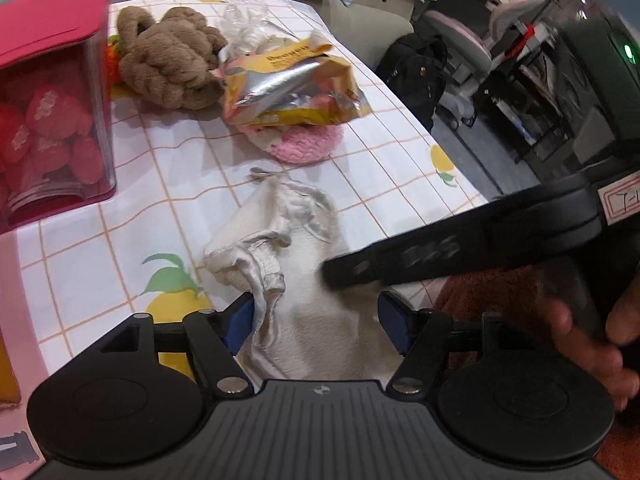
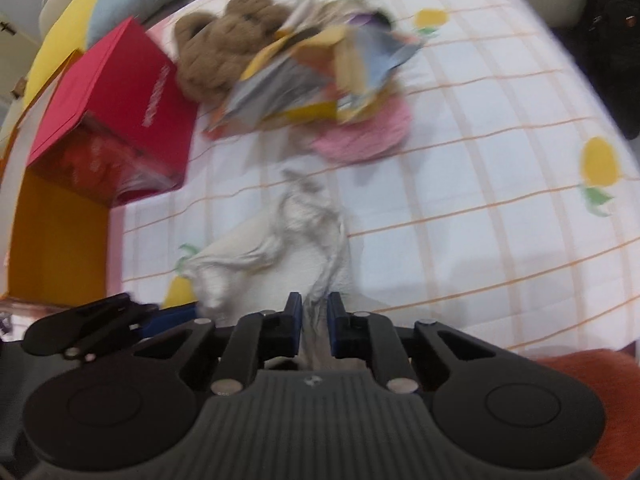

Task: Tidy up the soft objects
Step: 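Grasp the white drawstring cloth bag by its cord with the left tool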

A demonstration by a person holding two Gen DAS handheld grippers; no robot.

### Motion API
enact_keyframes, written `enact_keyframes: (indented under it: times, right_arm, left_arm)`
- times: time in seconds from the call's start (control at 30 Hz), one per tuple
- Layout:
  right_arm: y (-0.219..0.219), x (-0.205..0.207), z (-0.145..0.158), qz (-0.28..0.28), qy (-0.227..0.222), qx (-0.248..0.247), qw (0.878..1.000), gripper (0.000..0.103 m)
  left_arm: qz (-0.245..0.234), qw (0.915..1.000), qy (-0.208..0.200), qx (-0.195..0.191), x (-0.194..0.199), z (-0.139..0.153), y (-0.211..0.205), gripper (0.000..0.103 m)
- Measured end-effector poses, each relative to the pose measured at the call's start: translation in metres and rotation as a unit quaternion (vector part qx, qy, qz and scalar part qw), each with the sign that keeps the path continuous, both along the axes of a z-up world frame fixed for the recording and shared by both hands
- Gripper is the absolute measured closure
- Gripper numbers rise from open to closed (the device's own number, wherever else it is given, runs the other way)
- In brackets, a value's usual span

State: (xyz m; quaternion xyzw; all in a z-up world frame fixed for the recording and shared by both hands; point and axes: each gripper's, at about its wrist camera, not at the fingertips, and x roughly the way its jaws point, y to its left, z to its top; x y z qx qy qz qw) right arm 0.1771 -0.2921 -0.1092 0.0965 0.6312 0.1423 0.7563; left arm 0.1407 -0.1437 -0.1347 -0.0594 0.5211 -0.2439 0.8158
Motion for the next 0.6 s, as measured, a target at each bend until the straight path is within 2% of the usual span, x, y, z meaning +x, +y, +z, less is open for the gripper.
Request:
enact_keyframes:
  times: [0.17, 0.23, 0.27, 0.3, 0.33, 0.4, 0.5, 0.57, 0.6]
  right_arm:
    - [0.017, -0.005, 0.001, 0.019, -0.011, -0.010, 1.000, 0.092]
    - [0.010, -0.003, -0.001, 0.010, -0.002, 0.014, 1.000, 0.093]
    - [0.005, -0.001, -0.002, 0.004, 0.006, 0.031, 1.000, 0.103]
    - [0.003, -0.001, -0.006, 0.002, 0.024, 0.059, 0.998, 0.103]
    - [0.000, -0.001, -0.008, -0.002, 0.040, 0.071, 0.997, 0.103]
    - [0.002, -0.002, -0.011, -0.005, 0.040, 0.048, 0.998, 0.103]
    - [0.007, -0.004, -0.007, 0.007, 0.026, 0.038, 0.999, 0.103]
    - [0.005, -0.005, -0.005, 0.002, 0.016, 0.034, 0.999, 0.100]
    - [0.003, -0.005, -0.003, -0.005, 0.009, 0.033, 0.999, 0.099]
  left_arm:
    - [-0.009, 0.9993, 0.013, 0.033, 0.004, -0.003, -0.014, 0.024]
    - [-0.008, 0.9987, 0.017, 0.047, 0.005, -0.002, -0.022, 0.021]
    - [-0.011, 0.9988, 0.020, 0.044, 0.006, -0.002, -0.025, 0.021]
    - [-0.014, 0.9989, 0.028, 0.034, 0.007, -0.002, -0.029, 0.023]
    - [-0.013, 0.9983, 0.029, 0.050, 0.008, -0.004, -0.033, 0.024]
    - [-0.011, 0.9975, 0.019, 0.067, 0.006, -0.007, -0.037, 0.023]
    - [-0.009, 0.9975, 0.016, 0.069, 0.006, -0.007, -0.035, 0.024]
    - [-0.009, 0.9967, 0.008, 0.081, 0.006, -0.007, -0.034, 0.039]
    - [-0.010, 0.9954, 0.000, 0.095, 0.006, -0.007, -0.034, 0.053]
